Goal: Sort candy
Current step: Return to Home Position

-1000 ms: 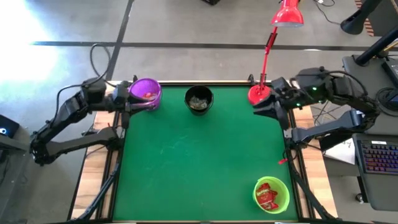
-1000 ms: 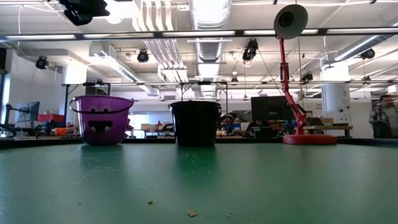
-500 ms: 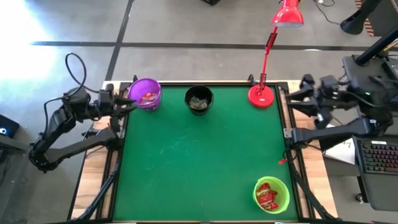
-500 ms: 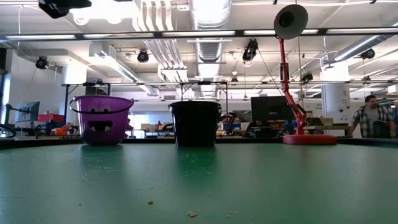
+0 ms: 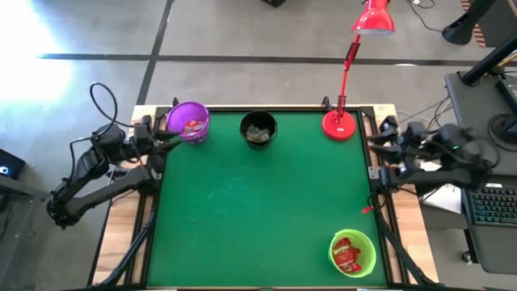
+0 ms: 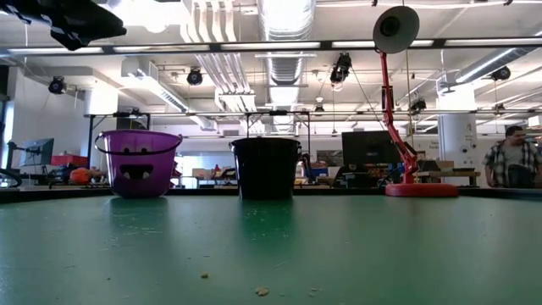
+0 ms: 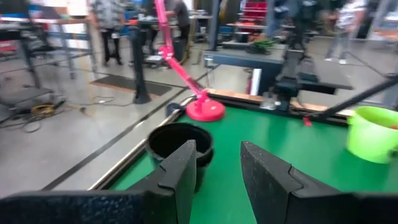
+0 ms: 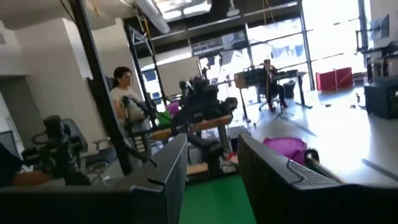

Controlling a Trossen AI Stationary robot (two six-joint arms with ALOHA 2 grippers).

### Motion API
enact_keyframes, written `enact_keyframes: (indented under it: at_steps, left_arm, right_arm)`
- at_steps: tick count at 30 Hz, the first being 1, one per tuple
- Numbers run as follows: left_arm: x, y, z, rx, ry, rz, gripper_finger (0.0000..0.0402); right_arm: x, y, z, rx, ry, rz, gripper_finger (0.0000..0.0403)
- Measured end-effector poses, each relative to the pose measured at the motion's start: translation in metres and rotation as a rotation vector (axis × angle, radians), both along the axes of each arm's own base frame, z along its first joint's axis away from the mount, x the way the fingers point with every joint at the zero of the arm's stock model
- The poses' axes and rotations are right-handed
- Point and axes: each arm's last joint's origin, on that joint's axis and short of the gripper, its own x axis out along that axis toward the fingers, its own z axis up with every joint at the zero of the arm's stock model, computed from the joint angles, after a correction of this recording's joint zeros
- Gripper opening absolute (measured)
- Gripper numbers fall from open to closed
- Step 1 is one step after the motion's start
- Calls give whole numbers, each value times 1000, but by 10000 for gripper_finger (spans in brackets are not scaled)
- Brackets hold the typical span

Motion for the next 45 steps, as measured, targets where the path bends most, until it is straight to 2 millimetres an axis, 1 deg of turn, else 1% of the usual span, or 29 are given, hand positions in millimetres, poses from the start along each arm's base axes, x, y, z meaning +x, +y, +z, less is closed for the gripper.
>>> enact_keyframes:
  at_steps: [3, 7, 10, 14, 16, 22, 25, 30, 37, 40, 43, 45]
  left_arm:
    - [-1, 1, -6, 1, 8, 49, 110]
    - [0, 1, -11, -1, 12, 51, 110]
    - [0, 2, -15, -12, 18, 52, 110]
    - [1, 2, -17, -10, 7, 51, 110]
    - [1, 3, -16, -8, -3, 51, 110]
    - [1, 2, -14, -23, -16, 54, 110]
    - [2, 3, -16, -50, -21, 57, 110]
    - [3, 4, -18, -90, -31, 63, 110]
    - [3, 4, -19, -114, -36, 63, 110]
    - [3, 4, -19, -87, -26, 60, 110]
    - [4, 4, -21, -62, -11, 57, 110]
    - [5, 5, -24, -65, -3, 57, 110]
  right_arm:
    - [5, 0, -26, -6, -17, 1, 136]
    - [8, -1, -55, -37, -75, -5, 135]
    - [13, -1, -80, -45, -71, -8, 132]
    - [18, -1, -102, -47, -121, -8, 128]
    - [24, -2, -116, -52, -101, -9, 127]
    - [37, -3, -145, -114, -93, -22, 133]
    - [41, -3, -156, -125, -109, -26, 136]
    - [46, -3, -174, -142, -83, -28, 134]
    - [47, -3, -177, -255, -55, -48, 128]
    - [48, -3, -182, -309, -3, -51, 128]
    - [49, -3, -188, -325, 63, -44, 131]
    - [49, -3, -192, -300, 104, -34, 133]
